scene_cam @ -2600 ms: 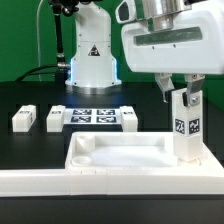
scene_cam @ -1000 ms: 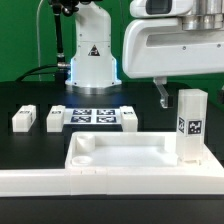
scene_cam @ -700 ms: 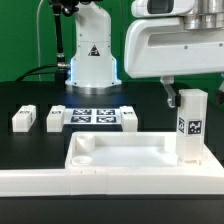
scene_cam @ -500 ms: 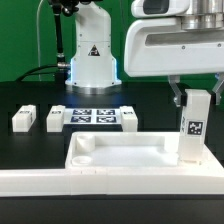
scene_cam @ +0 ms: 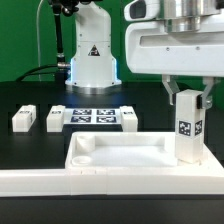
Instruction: Assemble desk
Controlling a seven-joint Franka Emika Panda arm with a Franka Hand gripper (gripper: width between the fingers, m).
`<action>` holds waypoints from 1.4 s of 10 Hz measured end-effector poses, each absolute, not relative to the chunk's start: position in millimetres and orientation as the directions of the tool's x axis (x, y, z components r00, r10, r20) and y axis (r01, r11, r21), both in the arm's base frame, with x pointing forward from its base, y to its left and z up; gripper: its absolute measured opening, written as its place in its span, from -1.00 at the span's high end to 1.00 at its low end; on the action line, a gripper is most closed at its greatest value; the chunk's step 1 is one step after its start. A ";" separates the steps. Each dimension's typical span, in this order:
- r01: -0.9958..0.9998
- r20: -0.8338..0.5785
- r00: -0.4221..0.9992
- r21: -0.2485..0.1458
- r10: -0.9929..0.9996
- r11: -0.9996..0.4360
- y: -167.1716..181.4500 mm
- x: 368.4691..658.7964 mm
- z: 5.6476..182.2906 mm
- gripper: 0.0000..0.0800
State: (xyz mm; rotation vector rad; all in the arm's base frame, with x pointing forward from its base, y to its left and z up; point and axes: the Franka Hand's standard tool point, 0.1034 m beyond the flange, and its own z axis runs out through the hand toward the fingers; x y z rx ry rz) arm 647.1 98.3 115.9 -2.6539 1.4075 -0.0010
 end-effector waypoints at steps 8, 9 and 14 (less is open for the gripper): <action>-0.819 -0.109 0.573 -0.101 -0.812 -0.565 105.3 637.8 114.8 -0.27; -0.732 -0.095 0.681 -0.113 -0.726 -0.672 109.4 638.6 115.2 -0.55; -0.416 -0.040 0.909 -0.134 -0.415 -0.899 108.9 638.5 114.9 -0.62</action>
Offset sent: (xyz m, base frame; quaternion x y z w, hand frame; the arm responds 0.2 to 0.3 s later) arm 0.0059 0.0015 0.0056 0.0309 0.0123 0.2405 0.9701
